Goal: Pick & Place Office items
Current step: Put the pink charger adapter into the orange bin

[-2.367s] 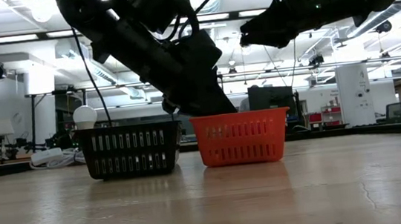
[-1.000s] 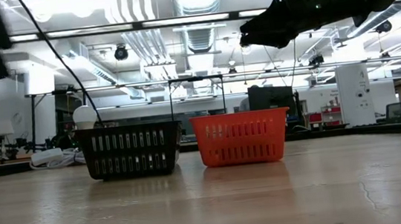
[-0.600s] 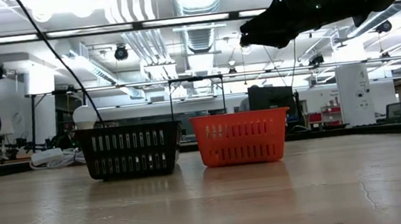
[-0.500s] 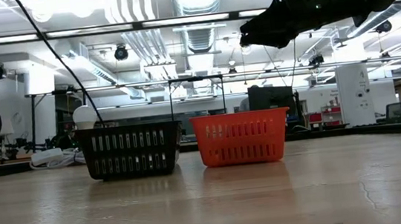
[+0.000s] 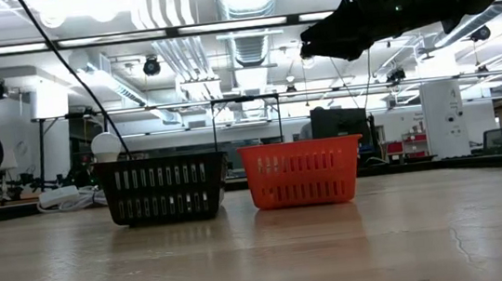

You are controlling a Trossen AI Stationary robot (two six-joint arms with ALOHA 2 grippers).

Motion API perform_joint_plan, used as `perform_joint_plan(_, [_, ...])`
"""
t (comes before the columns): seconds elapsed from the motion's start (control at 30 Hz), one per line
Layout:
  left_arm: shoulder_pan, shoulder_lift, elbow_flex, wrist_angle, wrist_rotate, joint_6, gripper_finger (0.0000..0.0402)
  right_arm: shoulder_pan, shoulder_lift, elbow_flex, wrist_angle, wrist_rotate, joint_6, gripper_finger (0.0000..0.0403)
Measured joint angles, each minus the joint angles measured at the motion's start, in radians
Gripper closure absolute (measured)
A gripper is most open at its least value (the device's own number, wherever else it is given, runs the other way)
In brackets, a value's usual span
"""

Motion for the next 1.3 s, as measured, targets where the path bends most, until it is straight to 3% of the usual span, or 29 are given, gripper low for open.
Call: perform_joint_plan(1.3, [0.001, 0.037, -0.248, 0.349, 0.037, 0.064, 0.0167, 0.000, -0.001, 0.000, -0.001, 0.000, 0.000, 0.0058])
